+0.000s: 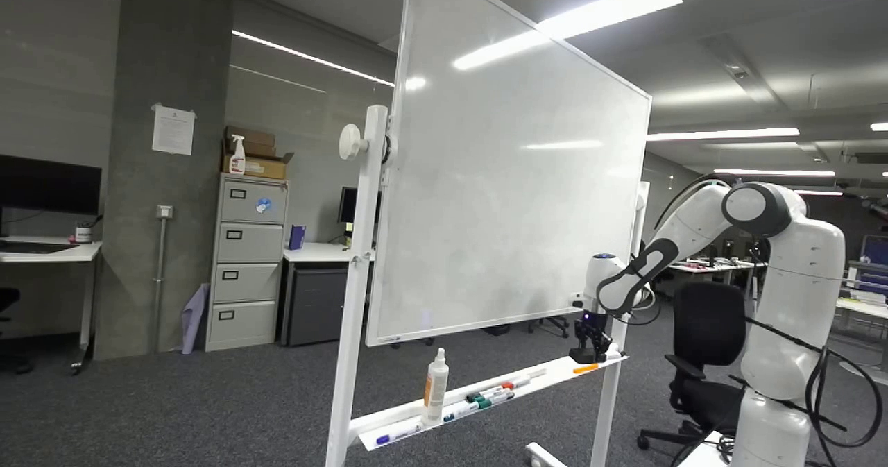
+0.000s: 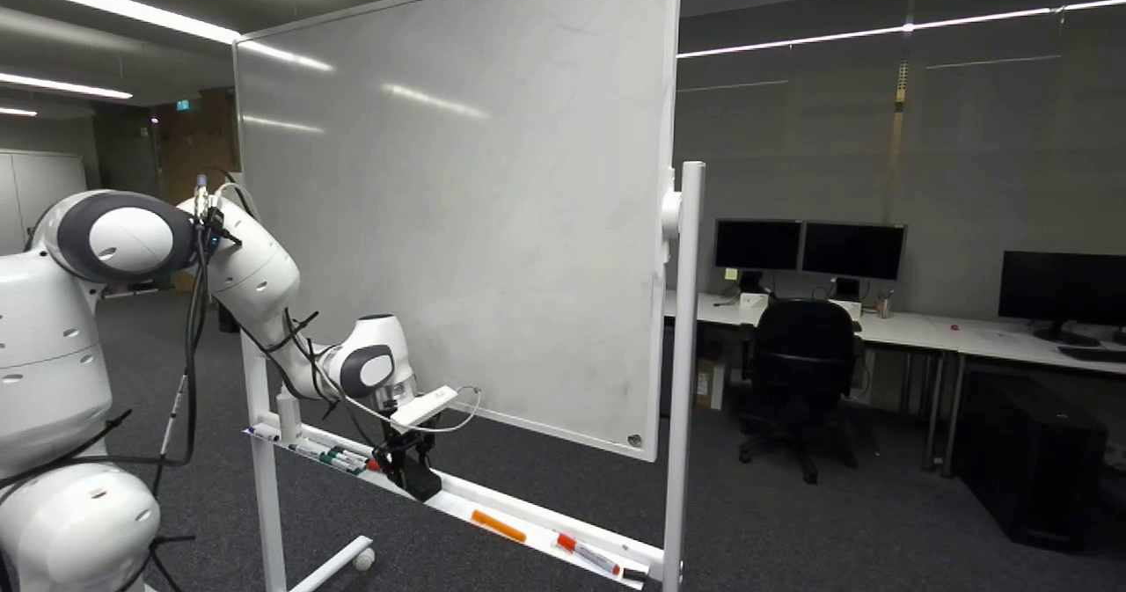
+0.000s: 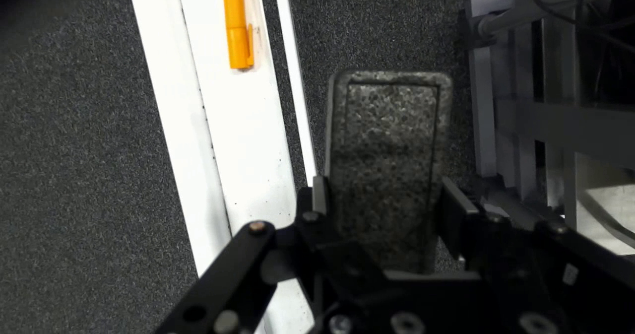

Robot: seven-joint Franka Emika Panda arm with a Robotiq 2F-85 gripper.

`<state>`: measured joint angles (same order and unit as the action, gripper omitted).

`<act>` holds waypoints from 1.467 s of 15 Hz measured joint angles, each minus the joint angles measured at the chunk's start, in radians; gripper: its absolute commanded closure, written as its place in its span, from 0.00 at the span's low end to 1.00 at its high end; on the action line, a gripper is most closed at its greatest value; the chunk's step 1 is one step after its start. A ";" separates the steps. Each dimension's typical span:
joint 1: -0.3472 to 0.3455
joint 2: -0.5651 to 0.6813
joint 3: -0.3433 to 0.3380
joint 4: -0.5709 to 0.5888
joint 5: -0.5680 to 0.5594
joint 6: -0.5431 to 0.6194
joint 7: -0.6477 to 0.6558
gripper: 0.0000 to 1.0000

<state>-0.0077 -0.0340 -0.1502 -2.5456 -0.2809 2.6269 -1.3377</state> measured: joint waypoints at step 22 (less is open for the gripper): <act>-0.007 0.157 0.041 0.099 -0.343 0.169 0.280 0.69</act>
<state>-0.0146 0.1234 -0.1096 -2.4464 -0.6240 2.7960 -1.0574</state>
